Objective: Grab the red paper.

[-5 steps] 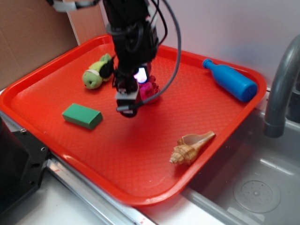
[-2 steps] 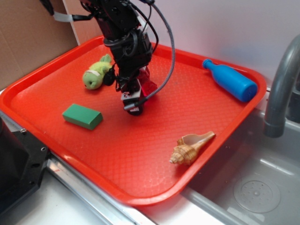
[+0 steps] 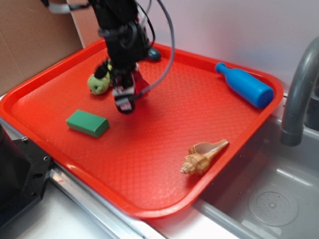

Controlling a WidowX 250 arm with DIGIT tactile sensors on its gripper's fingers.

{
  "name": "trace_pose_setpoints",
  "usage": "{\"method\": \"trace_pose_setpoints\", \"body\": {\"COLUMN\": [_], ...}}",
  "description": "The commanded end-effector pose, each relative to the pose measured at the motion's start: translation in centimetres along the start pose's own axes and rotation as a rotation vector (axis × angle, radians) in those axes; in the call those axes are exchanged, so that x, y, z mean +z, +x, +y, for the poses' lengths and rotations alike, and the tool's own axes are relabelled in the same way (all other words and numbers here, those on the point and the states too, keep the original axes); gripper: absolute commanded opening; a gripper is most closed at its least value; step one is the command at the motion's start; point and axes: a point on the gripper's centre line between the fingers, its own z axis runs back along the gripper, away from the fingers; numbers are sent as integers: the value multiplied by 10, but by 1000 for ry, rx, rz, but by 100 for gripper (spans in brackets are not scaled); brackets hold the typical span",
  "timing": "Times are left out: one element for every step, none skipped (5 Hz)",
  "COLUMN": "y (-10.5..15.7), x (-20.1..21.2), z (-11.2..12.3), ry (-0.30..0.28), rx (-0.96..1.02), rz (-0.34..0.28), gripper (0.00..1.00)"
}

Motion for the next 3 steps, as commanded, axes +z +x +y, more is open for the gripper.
{"method": "trace_pose_setpoints", "body": {"y": [-53,-68,-60], "x": [117,168,185], "z": [-13,-16,-16], "ry": [-51,45,119], "rx": [342,407,405], "rz": [101,87,128], "gripper": [0,0,0]}}
